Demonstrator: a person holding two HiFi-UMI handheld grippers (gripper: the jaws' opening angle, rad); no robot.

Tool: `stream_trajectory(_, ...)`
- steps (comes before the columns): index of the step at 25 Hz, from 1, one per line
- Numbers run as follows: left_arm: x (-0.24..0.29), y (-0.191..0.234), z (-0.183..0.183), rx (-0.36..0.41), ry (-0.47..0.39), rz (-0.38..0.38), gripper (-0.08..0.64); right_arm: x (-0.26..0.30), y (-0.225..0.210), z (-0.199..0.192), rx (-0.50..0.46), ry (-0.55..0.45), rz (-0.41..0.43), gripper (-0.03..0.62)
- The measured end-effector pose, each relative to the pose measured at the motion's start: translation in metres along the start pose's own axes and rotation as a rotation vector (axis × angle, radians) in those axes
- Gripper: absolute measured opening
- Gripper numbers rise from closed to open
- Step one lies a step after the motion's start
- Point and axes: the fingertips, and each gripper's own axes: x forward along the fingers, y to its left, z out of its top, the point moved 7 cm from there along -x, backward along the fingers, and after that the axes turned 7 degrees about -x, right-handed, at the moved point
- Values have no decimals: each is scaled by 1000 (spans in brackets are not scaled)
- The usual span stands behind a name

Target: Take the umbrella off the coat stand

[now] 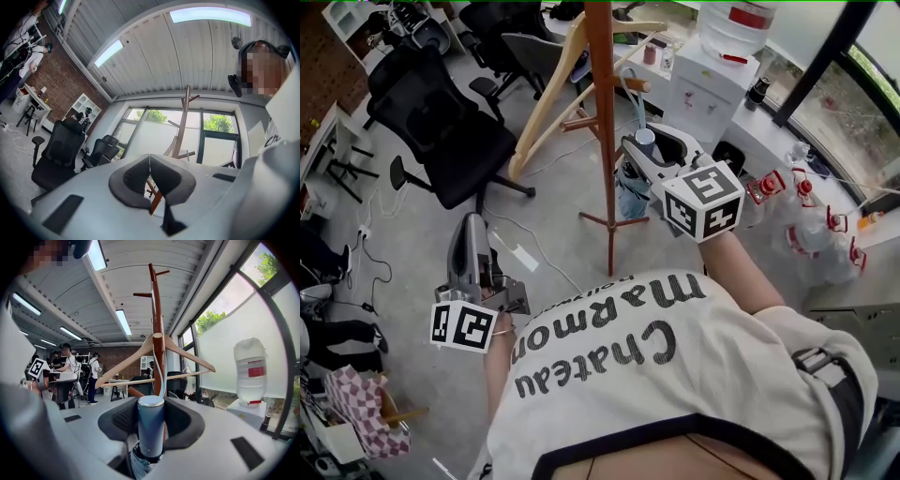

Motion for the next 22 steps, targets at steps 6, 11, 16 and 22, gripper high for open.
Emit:
stream_trajectory(6, -1, 0, -2, -5, 6, -5, 25, -3, 1, -2, 7, 3, -6, 166)
stream_trajectory(11, -2, 1, -1, -5, 9, -9, 25, -6, 3, -2, 8, 7, -12, 166)
stream_trajectory(16, -3, -2, -1, -2, 10, -20, 25, -12, 2, 0, 14, -3, -28, 166)
stream_trajectory(22, -3, 1, -1, -4, 11, -31, 25, -16, 5, 0, 1, -2, -45, 166)
